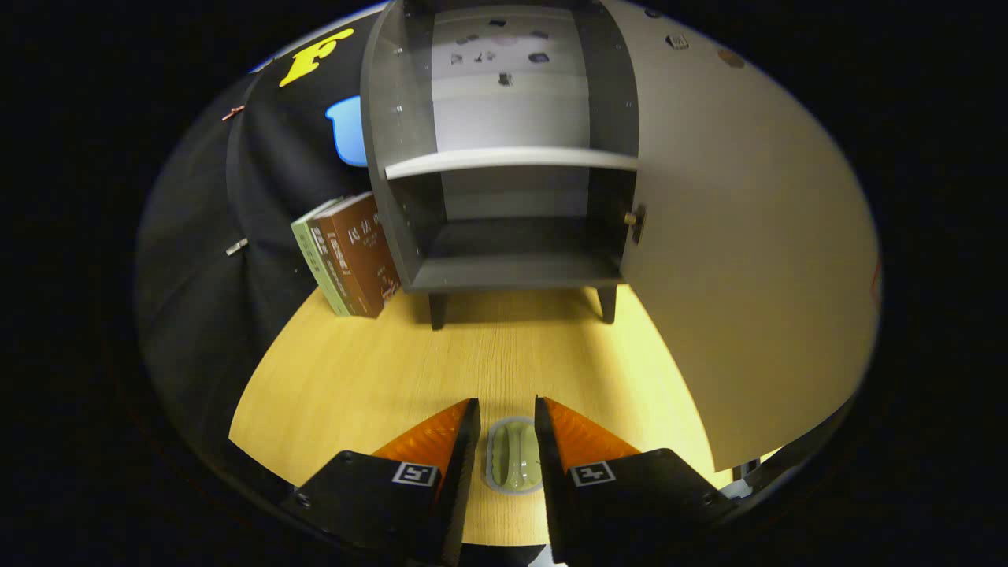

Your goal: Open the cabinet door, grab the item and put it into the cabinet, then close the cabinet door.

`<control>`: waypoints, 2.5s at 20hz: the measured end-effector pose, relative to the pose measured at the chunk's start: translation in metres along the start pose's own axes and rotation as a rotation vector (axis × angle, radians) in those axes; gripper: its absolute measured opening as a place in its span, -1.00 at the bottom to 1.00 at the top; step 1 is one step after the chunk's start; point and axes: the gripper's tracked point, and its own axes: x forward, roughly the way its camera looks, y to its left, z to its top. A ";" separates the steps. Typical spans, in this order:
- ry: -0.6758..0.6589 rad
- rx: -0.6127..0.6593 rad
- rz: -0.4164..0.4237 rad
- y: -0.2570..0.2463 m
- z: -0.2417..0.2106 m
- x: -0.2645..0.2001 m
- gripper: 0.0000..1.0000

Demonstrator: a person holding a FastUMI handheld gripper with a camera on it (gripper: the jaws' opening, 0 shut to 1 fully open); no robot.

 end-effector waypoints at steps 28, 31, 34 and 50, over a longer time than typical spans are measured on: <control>0.306 -0.047 -0.074 -0.020 -0.102 0.089 -0.59; 0.261 -0.054 -0.073 -0.019 -0.081 0.077 -0.59; 0.209 -0.044 -0.071 -0.020 -0.048 0.062 -0.59; -0.288 -0.059 -0.036 0.001 0.224 -0.004 -0.60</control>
